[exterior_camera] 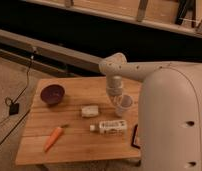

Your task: Place the ceramic cup in the ceramic bowl

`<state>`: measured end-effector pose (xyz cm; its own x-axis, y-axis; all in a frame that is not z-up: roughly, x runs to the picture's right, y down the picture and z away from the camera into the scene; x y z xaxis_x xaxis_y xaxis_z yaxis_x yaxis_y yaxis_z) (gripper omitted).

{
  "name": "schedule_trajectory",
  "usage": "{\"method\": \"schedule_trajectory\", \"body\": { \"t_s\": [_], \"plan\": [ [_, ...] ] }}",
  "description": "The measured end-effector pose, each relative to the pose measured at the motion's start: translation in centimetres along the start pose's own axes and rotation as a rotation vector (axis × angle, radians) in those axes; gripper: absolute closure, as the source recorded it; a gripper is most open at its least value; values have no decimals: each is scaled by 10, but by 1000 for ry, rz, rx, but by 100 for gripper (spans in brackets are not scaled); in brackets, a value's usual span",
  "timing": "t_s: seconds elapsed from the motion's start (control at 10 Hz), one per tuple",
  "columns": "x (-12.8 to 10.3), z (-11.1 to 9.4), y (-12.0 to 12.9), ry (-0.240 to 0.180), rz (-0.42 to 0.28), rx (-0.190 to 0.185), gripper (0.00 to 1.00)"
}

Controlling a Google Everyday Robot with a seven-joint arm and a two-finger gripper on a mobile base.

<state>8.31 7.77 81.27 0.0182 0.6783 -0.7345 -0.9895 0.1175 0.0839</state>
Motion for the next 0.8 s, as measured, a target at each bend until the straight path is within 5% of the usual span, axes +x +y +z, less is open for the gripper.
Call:
{"method": "schedule_trajectory", "body": {
  "t_s": [0.8],
  "plan": [
    [-34, -43, 108, -86, -258, 35, 100]
  ]
}}
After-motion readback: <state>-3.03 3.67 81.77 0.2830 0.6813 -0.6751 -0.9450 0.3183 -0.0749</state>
